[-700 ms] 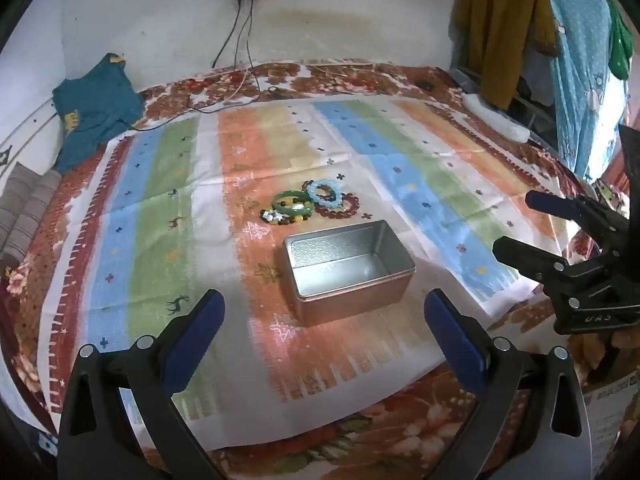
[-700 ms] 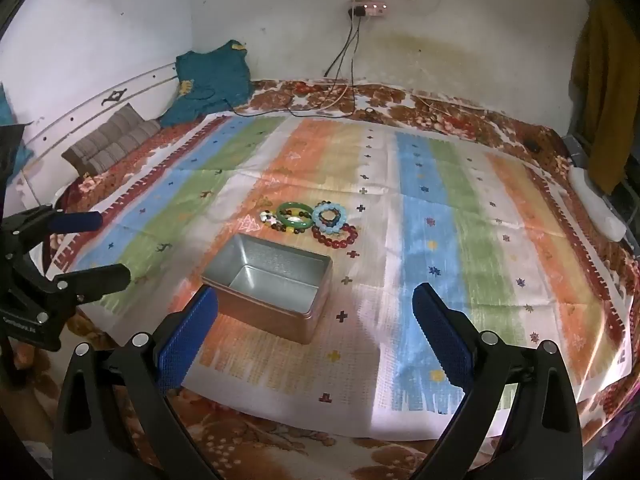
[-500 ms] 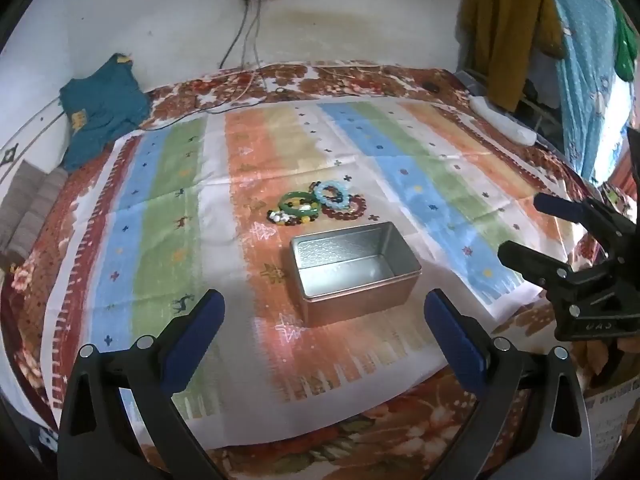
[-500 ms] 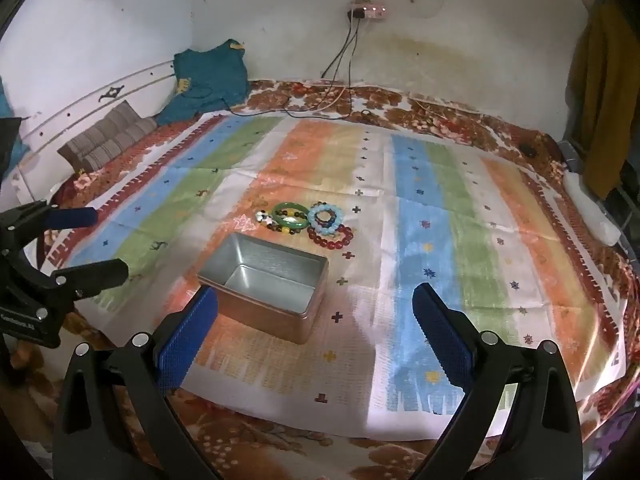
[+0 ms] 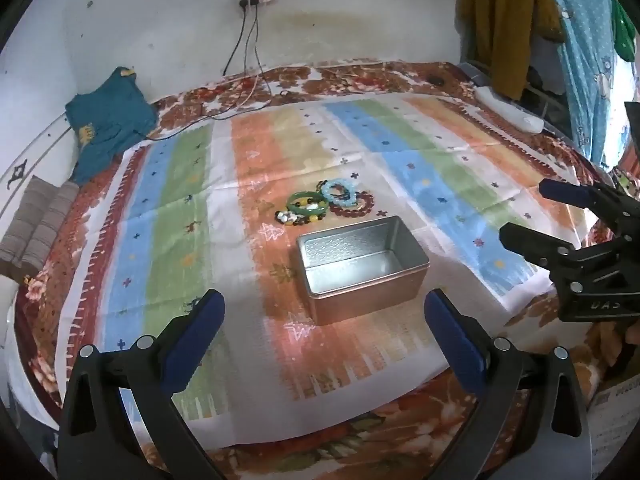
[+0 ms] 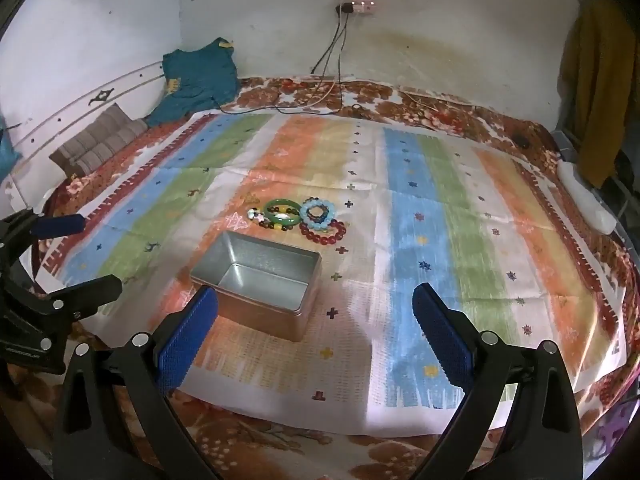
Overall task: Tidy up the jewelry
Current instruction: 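Move both tools toward the silver tin and bracelet pile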
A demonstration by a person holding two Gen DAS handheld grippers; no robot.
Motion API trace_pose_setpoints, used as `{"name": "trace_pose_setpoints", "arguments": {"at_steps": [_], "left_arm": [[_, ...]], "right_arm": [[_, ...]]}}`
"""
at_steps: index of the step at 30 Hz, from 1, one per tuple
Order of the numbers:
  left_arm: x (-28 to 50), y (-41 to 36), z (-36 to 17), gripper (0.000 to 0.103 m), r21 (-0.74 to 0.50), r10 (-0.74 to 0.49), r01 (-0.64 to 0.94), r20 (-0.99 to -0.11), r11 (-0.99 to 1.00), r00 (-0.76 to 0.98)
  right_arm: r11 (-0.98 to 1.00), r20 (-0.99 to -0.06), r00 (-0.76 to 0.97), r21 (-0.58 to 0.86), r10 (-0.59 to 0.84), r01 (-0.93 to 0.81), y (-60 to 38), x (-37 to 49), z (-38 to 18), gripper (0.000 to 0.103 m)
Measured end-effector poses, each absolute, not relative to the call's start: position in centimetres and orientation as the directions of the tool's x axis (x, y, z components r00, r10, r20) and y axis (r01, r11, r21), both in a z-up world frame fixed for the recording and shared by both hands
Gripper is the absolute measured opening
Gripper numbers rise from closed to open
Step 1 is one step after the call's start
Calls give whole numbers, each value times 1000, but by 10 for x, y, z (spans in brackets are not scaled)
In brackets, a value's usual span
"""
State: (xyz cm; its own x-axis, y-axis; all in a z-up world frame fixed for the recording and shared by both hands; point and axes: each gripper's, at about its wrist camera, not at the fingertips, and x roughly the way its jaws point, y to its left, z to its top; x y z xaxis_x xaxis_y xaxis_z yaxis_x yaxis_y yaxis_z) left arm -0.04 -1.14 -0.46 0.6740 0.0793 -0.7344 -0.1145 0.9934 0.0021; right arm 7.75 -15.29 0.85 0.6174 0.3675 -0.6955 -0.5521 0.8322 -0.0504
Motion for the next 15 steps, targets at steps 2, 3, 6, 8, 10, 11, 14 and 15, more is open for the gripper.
{"name": "trace_pose_setpoints", "arguments": {"at_steps": [2, 3, 6, 8, 10, 11, 14, 15], "left_arm": [[0, -8, -4, 97, -4, 82, -125, -734, 992, 674], [-2, -10, -4, 97, -5, 84, -128, -732, 992, 676], [-2, -7, -2, 97, -21, 75, -132, -730, 991, 680], [-3, -7, -3, 97, -20, 77, -134, -728, 991, 681], [-3, -7, -4, 97, -19, 79, -135, -729, 991, 680], [-3, -7, -4, 97, -18, 83, -140, -730, 990, 678], [-3, -6, -4, 97, -18, 82, -140, -731, 990, 677], [-2, -6, -4, 97, -18, 83, -141, -730, 990, 678]], "right_arm": [[834, -697, 617, -49, 365, -549, -152, 78, 8, 99], [834, -697, 617, -50, 365, -550, -153, 78, 8, 99], [837, -700, 616, -49, 361, -545, -153, 80, 7, 99], [837, -702, 614, -48, 360, -545, -153, 80, 7, 99], [838, -704, 614, -49, 357, -544, -152, 81, 7, 99], [838, -705, 614, -50, 356, -543, -152, 81, 6, 99], [838, -704, 614, -50, 357, -544, -153, 81, 6, 99], [837, -703, 615, -51, 357, -544, -153, 81, 6, 99]]}}
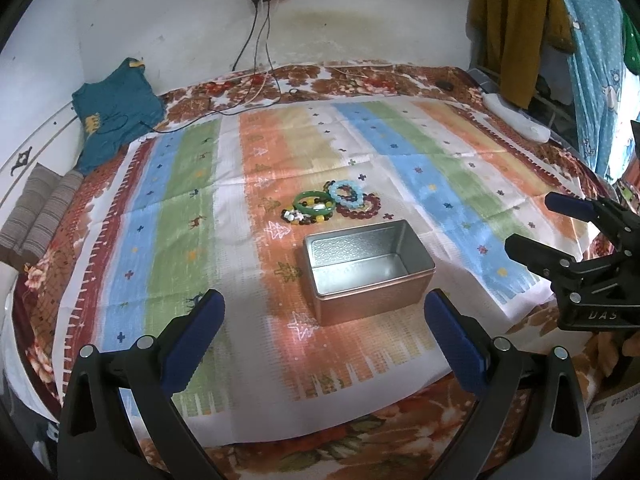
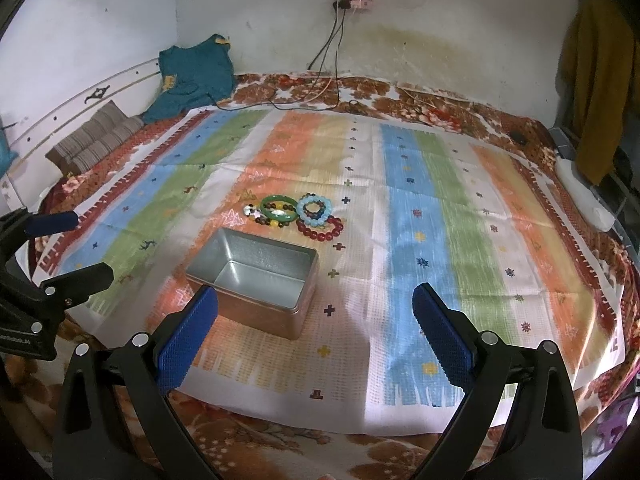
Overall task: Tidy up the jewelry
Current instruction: 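Move both tools toward the silver tin and bracelet pile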
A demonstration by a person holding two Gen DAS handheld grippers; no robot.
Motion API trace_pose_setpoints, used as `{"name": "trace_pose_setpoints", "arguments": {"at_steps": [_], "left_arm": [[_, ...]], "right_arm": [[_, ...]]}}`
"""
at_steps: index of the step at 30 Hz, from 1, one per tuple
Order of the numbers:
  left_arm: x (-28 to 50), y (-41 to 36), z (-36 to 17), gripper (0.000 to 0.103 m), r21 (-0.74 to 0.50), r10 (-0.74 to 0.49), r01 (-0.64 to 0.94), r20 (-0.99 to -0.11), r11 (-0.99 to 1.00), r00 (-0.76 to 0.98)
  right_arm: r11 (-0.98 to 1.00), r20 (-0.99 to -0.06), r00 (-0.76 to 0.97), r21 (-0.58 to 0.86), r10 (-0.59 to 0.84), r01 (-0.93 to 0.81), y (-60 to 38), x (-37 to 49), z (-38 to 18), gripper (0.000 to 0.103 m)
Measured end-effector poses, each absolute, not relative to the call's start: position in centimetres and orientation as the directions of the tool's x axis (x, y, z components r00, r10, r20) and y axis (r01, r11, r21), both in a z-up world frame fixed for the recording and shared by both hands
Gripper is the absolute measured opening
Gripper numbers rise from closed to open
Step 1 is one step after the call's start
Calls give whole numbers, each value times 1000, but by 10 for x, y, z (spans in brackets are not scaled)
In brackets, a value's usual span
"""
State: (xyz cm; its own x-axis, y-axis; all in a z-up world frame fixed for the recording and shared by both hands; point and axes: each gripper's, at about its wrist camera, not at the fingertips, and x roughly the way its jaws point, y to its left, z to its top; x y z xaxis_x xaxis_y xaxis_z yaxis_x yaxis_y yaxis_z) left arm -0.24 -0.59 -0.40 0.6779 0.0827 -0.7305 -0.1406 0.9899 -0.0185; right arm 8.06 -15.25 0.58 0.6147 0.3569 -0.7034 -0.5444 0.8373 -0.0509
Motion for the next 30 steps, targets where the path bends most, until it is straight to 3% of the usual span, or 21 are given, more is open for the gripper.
{"name": "trace_pose_setpoints", "arguments": {"at_steps": [30], "left_arm": [[3, 6, -12, 97, -46, 92, -194, -759, 980, 644]], "right_arm": [[851, -735, 593, -42, 329, -524, -147, 93, -4, 99]]}}
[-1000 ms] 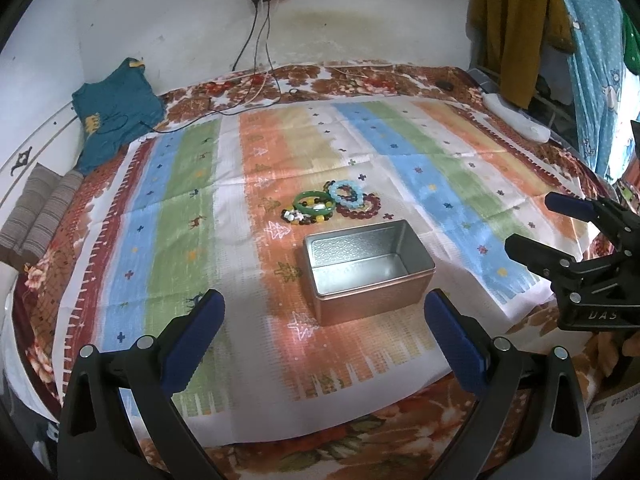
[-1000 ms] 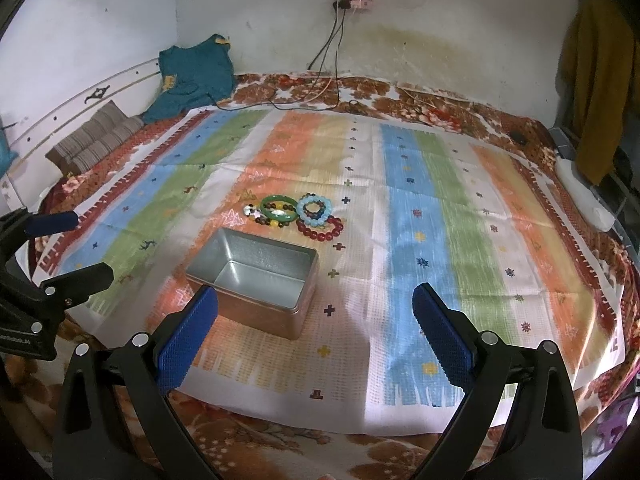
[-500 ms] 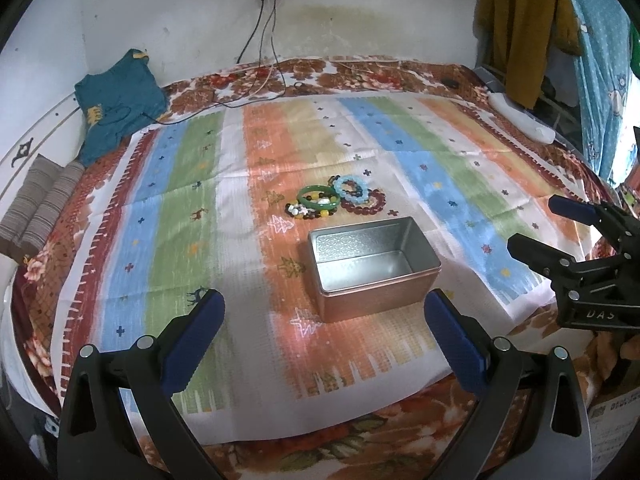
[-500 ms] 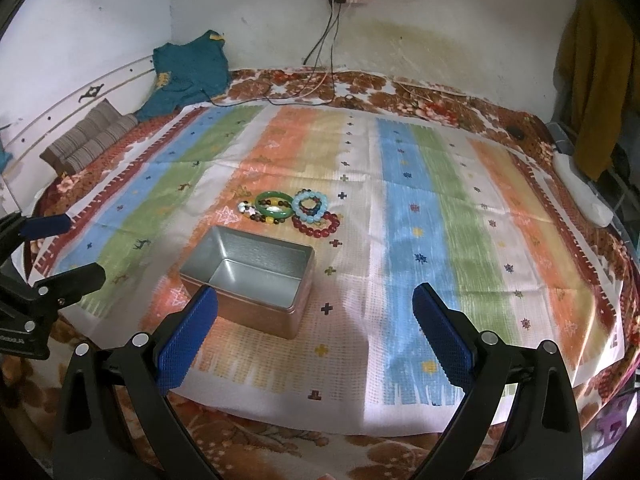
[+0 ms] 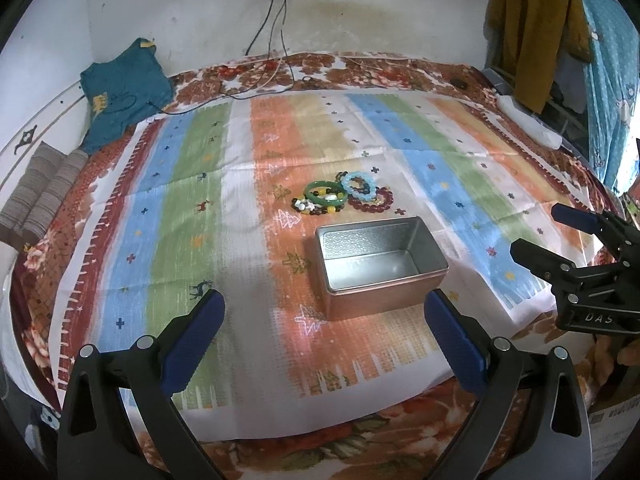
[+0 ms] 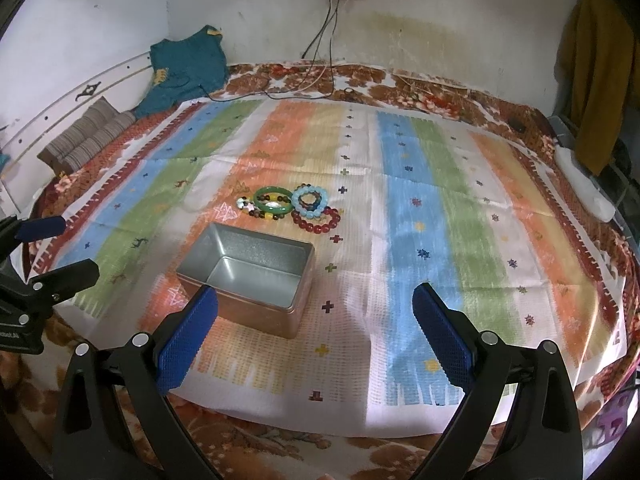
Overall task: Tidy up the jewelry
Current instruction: 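Move both tools toward the silver tin and bracelet pile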
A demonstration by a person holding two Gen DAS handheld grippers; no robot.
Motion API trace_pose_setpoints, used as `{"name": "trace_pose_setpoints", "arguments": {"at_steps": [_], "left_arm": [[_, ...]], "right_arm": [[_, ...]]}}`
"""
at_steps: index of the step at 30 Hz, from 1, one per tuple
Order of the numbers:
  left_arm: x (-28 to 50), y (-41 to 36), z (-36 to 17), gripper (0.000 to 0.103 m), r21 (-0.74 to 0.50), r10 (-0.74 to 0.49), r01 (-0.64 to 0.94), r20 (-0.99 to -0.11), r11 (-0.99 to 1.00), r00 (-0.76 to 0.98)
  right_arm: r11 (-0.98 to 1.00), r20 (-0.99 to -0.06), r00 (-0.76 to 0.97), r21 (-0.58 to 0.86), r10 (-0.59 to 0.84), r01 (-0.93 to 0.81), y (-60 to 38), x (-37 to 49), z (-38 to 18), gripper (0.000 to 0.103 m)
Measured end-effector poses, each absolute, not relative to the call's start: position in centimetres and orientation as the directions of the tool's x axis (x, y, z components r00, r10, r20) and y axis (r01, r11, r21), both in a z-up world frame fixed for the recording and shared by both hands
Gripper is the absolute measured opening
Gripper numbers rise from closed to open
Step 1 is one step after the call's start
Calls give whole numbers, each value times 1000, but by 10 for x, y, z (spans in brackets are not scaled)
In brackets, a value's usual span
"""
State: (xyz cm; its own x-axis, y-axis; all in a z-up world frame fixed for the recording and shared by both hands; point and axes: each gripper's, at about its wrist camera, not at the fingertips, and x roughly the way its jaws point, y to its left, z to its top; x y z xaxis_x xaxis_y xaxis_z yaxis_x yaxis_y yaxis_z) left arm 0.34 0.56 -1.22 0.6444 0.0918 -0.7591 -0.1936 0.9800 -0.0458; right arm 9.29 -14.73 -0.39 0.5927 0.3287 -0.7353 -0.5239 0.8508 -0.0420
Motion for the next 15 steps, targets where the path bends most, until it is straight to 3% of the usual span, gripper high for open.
{"name": "trace_pose_setpoints", "arguments": {"at_steps": [15], "left_arm": [[27, 23, -12, 97, -32, 122, -233, -778, 972, 616]], "right_arm": [[856, -761, 563, -19, 322, -516, -139, 112, -11, 99]]}}
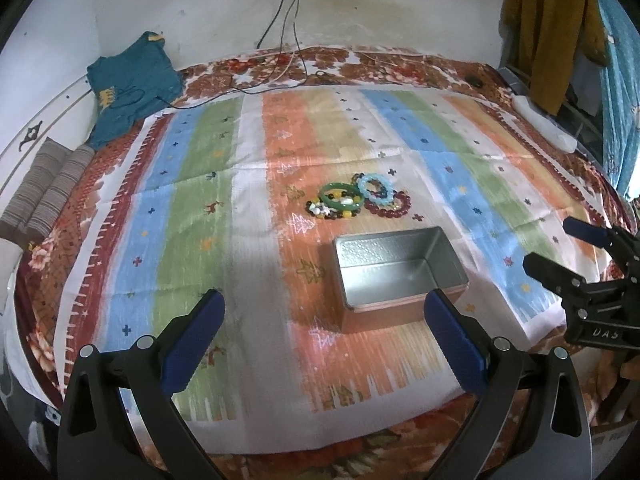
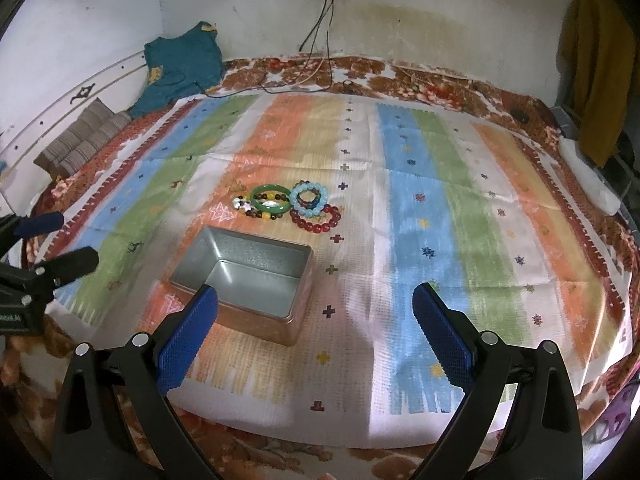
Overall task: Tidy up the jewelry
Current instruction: 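Move both tools toward the silver tin and bracelet pile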
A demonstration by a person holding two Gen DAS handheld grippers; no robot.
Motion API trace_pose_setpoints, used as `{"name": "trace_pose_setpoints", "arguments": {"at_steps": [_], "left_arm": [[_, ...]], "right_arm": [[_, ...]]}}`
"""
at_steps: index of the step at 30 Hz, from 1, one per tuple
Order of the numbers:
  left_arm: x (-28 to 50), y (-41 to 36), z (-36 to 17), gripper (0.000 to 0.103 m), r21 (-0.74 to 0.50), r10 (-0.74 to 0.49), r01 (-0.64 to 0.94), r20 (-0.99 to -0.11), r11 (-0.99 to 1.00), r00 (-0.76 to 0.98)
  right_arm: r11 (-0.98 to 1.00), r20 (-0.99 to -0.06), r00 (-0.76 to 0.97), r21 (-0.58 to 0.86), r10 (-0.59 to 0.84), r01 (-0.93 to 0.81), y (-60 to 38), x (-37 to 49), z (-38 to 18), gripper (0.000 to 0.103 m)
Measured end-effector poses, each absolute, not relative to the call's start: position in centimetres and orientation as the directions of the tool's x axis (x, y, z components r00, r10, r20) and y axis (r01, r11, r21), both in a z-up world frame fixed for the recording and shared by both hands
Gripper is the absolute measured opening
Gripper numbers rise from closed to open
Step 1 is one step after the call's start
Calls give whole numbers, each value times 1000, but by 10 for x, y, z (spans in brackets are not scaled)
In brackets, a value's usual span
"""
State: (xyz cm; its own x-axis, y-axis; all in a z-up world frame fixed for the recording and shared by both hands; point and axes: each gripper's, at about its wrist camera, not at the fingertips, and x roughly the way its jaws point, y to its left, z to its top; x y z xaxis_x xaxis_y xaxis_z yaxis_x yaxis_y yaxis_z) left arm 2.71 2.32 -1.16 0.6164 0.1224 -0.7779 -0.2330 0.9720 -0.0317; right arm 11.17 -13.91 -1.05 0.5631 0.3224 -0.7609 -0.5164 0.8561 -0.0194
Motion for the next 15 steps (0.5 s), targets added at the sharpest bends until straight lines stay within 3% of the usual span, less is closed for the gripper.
{"name": "trace_pose_setpoints", "arguments": {"at_steps": [15], "left_arm": [[70, 42, -11, 97, 11, 159, -249, -795, 968, 585]], "right_arm": [[864, -792, 531, -7, 303, -503, -132, 143, -18, 99]]}}
